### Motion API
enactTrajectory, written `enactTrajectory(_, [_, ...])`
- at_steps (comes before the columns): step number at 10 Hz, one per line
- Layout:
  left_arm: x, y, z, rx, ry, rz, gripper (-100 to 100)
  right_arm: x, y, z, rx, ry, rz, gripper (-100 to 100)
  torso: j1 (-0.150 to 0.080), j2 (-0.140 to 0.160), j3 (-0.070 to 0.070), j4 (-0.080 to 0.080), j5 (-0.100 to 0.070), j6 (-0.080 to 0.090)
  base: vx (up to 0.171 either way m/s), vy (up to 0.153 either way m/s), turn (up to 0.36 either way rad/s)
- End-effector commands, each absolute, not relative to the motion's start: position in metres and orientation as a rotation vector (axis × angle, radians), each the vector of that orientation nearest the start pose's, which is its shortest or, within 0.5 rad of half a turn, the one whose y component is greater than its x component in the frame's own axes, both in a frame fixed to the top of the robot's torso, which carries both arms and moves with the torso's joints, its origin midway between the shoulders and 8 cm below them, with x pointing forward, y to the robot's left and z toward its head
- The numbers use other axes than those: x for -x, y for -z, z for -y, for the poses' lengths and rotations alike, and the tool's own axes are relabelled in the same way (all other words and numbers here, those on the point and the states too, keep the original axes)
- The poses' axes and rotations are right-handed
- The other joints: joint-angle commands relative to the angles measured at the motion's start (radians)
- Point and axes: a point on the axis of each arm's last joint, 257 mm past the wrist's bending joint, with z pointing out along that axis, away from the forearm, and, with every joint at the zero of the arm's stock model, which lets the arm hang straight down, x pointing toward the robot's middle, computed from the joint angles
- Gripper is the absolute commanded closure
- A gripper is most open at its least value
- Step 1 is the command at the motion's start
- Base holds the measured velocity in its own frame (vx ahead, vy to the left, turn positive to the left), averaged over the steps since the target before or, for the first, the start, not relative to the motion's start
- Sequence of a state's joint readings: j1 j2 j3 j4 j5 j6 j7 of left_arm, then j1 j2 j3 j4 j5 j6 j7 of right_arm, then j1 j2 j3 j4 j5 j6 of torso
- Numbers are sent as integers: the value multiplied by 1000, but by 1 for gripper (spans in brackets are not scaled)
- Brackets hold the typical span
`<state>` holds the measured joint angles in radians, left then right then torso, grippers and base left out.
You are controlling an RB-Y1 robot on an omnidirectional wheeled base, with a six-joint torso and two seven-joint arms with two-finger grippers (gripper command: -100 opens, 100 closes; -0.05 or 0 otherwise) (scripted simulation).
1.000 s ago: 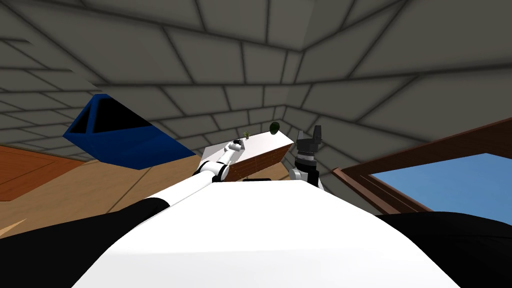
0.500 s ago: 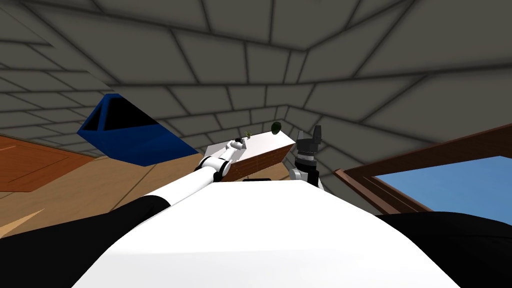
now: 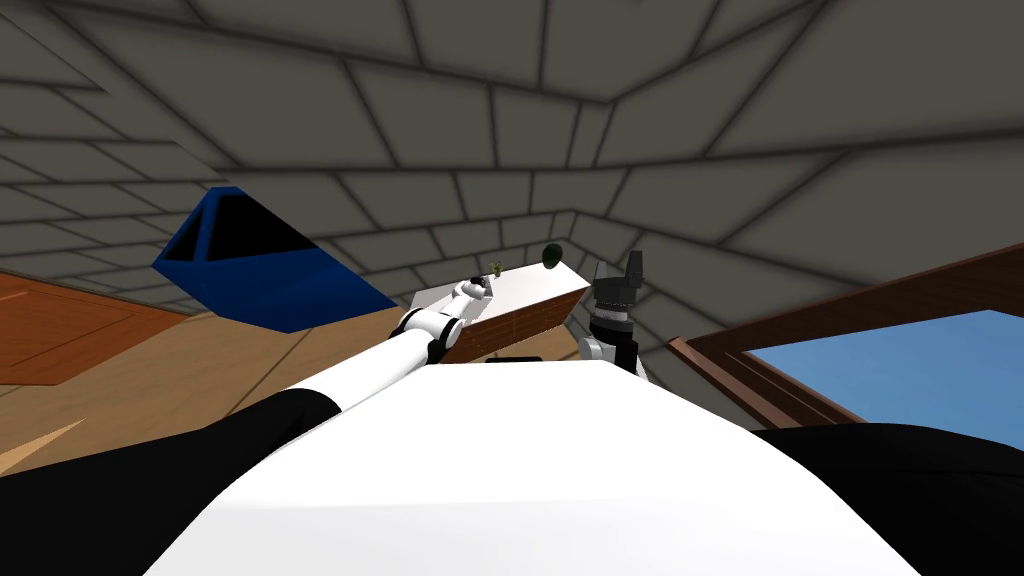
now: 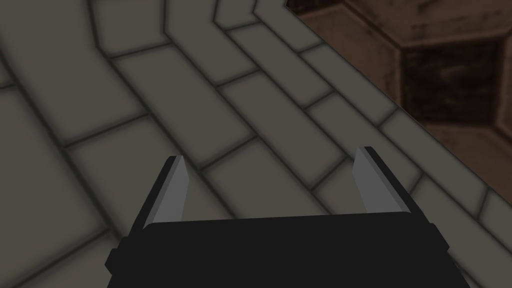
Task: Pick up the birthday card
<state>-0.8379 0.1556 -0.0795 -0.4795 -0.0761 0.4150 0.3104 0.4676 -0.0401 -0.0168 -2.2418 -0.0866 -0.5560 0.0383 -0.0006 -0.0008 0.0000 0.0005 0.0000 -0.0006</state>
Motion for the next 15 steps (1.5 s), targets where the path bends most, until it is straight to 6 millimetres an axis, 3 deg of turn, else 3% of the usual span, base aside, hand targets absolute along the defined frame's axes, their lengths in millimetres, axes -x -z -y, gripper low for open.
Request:
enactTrajectory(1, [-657, 352, -216, 1602, 710, -1726, 100, -342, -29, 289, -631, -1325, -565, 0, 0, 0, 0, 0, 0, 0, 0, 0, 0])
enactTrajectory(3, [-656, 353, -216, 1603, 709, -1726, 100, -342, -29, 289, -631, -1325, -565, 0, 0, 1, 1, 0, 0, 0, 0, 0, 0])
enactTrajectory(4, [-656, 353, -216, 1604, 708, -1727, 0, -342, -29, 289, -631, -1325, -565, 0, 0, 1, 1, 1, 0, 0, 0, 0, 0])
enactTrajectory(5, [-641, 370, -233, 1650, 659, -1731, 100, -342, -29, 289, -631, -1325, -565, 0, 0, 1, 1, 1, 0, 0, 32, -15, -119])
enactTrajectory(6, [-636, 376, -235, 1660, 652, -1733, 100, -342, -29, 289, -631, -1325, -565, 0, 0, -1, -1, -2, 1, 0, 41, -17, -70])
enactTrajectory(7, [-642, 366, -231, 1643, 685, -1718, 100, -342, -29, 289, -631, -1325, -565, 0, 0, -3, -4, -5, 2, 0, 16, -12, 11])
enactTrajectory(8, [-628, 380, -248, 1687, 641, -1719, 100, -342, -29, 289, -631, -1325, -565, 0, 1, -3, -5, -6, 2, 0, 30, -18, -116])
enactTrajectory(9, [-625, 384, -249, 1690, 641, -1718, 100, -342, -29, 289, -631, -1325, -565, 0, 0, -6, -7, -9, 4, 2, 35, -12, -77])
enactTrajectory(11, [-632, 369, -244, 1665, 684, -1697, 100, -342, -29, 289, -631, -1325, -565, 0, 1, -9, -11, -14, 5, 2, 4, -8, 12])
enactTrajectory(12, [-615, 385, -263, 1710, 641, -1697, 100, -342, -29, 289, -631, -1325, -565, 0, 2, -8, -11, -13, 5, 2, 23, -19, -131])
enactTrajectory(13, [-611, 388, -264, 1712, 643, -1694, 100, -342, -29, 289, -631, -1325, -565, 0, 1, -10, -12, -14, 5, 2, 33, -15, -66])
enactTrajectory(15, [-618, 376, -260, 1693, 671, -1681, 100, -342, -29, 289, -631, -1325, -565, 0, 3, -13, -15, -17, 6, 2, 5, -6, 12])
